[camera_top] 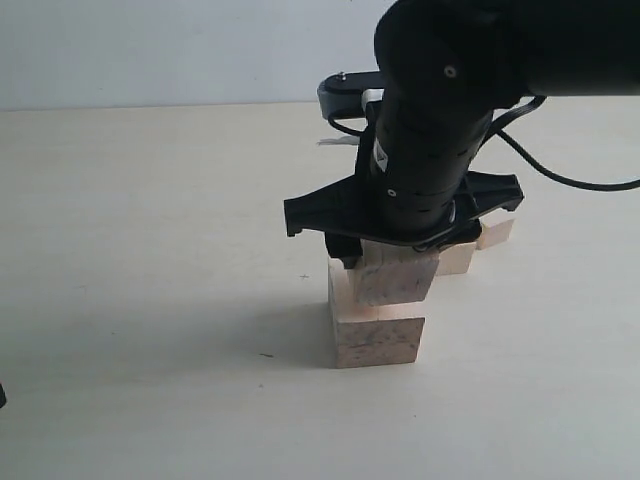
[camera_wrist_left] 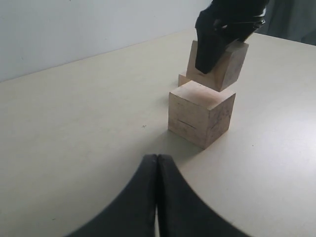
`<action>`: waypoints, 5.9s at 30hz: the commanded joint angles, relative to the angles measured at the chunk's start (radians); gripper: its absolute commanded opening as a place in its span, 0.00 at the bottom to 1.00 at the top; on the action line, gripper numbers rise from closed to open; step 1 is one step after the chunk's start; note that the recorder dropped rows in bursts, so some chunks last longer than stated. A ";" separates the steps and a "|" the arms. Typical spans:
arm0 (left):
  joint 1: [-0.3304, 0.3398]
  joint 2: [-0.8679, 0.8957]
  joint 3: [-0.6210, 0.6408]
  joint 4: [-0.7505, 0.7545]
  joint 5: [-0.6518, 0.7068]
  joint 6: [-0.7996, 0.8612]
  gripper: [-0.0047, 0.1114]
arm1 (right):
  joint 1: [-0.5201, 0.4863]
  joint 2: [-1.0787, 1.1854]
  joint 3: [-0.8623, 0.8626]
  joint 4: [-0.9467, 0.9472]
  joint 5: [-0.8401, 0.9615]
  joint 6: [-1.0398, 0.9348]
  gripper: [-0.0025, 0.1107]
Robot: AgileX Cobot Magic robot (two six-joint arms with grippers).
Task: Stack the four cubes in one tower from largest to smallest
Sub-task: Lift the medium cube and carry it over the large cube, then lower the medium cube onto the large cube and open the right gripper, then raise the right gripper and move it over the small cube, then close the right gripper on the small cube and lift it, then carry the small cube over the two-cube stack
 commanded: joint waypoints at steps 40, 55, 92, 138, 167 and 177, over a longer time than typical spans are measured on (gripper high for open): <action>0.001 -0.007 0.003 -0.003 -0.001 0.002 0.04 | 0.030 0.065 -0.007 -0.073 -0.038 0.109 0.19; 0.001 -0.007 0.003 -0.003 -0.001 0.002 0.04 | 0.030 0.098 -0.007 -0.067 -0.045 0.139 0.34; 0.001 -0.007 0.003 -0.003 -0.001 0.002 0.04 | 0.029 -0.217 -0.007 -0.287 -0.014 0.117 0.68; 0.001 -0.007 0.003 -0.003 -0.001 0.002 0.04 | -0.391 0.336 -0.224 0.068 -0.033 -0.384 0.68; 0.001 -0.007 0.003 -0.003 -0.001 0.002 0.04 | -0.402 0.414 -0.224 0.091 -0.049 -0.445 0.26; 0.001 -0.007 0.003 -0.003 -0.001 0.002 0.04 | -0.391 0.066 -0.224 0.096 0.154 -0.439 0.11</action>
